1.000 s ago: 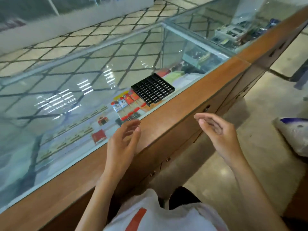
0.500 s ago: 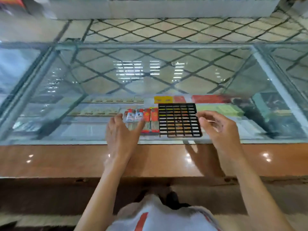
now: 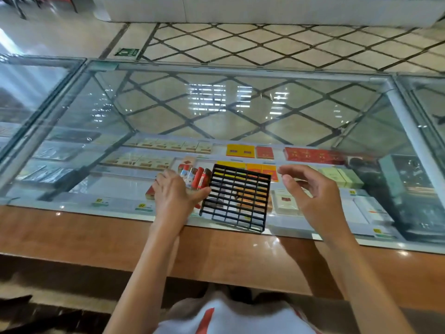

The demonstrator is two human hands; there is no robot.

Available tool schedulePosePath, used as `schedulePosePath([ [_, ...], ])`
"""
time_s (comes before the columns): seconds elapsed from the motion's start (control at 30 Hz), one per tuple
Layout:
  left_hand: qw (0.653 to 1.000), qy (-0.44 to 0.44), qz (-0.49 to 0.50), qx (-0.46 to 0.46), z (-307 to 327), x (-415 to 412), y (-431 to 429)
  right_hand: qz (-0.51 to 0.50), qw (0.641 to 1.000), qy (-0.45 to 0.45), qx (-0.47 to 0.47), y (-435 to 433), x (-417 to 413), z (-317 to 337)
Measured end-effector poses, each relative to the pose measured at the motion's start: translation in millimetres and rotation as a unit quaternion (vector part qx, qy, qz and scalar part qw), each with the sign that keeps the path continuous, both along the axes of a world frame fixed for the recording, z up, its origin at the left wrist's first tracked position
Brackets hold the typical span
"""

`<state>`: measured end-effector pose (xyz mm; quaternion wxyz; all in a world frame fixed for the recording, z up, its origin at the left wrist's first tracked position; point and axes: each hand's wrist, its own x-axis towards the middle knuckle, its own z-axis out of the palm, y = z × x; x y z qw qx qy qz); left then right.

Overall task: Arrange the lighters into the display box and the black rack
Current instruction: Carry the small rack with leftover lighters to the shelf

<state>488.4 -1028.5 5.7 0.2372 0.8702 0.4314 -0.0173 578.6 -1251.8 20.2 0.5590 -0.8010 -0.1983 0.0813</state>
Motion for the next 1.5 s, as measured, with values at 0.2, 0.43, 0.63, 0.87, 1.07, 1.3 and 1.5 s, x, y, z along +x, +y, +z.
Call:
schedulePosePath([
  [0.2, 1.000, 0.000, -0.026, -0.005, -3.5, -5.1, 6.5, 0.024, 1.000, 0.002, -0.013, 9.0, 3.7, -3.5],
  [0.43, 0.997, 0.029, -0.029, 0.059, 7.4, 2.4, -3.7, 0.037, 0.998, -0.014, -0.038, 26.7, -0.2, -4.0],
  [0.63, 0.922, -0.220, -0.054, -0.314, 22.0, -11.4, 33.1, 0.044, 0.999, -0.023, -0.022, 55.8, -12.8, -1.4],
  [0.87, 0.787, -0.263, -0.158, -0.535, 27.0, -4.8, 36.9, 0.060, 0.997, 0.024, 0.051, 102.6, -28.4, 13.0],
  [1.07, 0.824, -0.241, -0.182, -0.478, 20.6, 1.0, 42.0, 0.021, 0.994, 0.060, 0.085, 114.0, -32.0, 13.5],
  [1.3, 0.832, -0.252, -0.101, -0.483, 11.5, 8.8, 60.1, -0.092, 0.988, 0.068, 0.103, 102.5, -10.8, 13.7],
  [1.5, 0.791, -0.246, -0.082, -0.553, 10.9, 9.9, 65.1, -0.093, 0.995, -0.033, 0.002, 117.4, -4.2, 4.3],
])
